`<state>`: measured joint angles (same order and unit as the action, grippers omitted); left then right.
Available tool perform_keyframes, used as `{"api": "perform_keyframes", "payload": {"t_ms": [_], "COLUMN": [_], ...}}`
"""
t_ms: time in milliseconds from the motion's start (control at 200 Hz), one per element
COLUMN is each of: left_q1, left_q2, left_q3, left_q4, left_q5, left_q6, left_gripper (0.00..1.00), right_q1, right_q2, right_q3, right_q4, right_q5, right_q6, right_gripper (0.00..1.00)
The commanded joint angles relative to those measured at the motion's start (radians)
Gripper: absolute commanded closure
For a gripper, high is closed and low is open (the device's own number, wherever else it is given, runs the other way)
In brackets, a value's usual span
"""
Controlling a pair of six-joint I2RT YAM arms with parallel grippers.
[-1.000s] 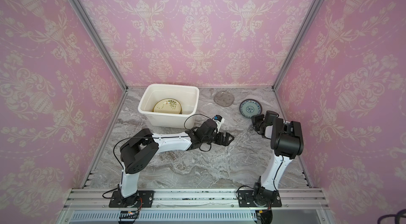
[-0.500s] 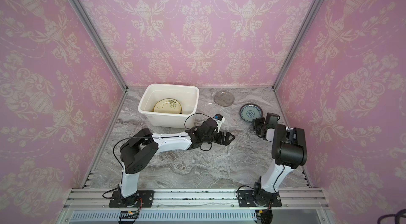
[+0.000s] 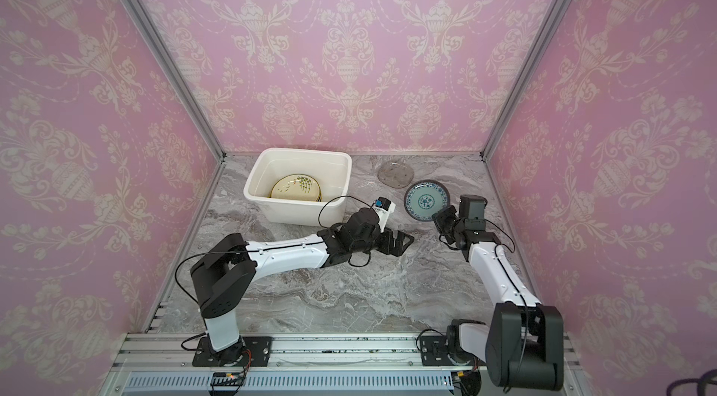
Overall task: Place the plates into the plastic bin on the countertop
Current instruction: 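Carry the blue-and-white plate toward the bin while the left gripper moves beside it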
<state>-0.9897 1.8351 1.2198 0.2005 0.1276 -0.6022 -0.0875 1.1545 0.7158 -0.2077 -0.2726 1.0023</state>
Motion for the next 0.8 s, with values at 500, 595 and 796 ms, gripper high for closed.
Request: {"api": "perform_keyframes", "payload": {"t_ms": [500, 595, 796], "left_q1": [-0.009, 0.059, 0.304], "left_q2": [-0.352, -0.418, -0.593], "left_q3": [0.063, 0.097, 0.105], "left_q4": [-0.341, -0.459, -0.629], "left_q5": [-0.164, -0.087, 0.165], "left_q6": [0.233, 0.200, 0.100], "left_gripper": [0.01, 0.01, 0.01], "right_q1": [0.133, 0.168, 0.233], "right_q2": [-0.176, -0.141, -0.090], "right_q3": [0.265, 0.331, 0.417], "right_q4": [-0.398, -0.400, -0.343], "right_q5": [-0.030, -0.086, -0.241], "right_q6": [-0.126, -0.173, -0.202], "right_gripper": [1.00, 1.00, 1.00]}}
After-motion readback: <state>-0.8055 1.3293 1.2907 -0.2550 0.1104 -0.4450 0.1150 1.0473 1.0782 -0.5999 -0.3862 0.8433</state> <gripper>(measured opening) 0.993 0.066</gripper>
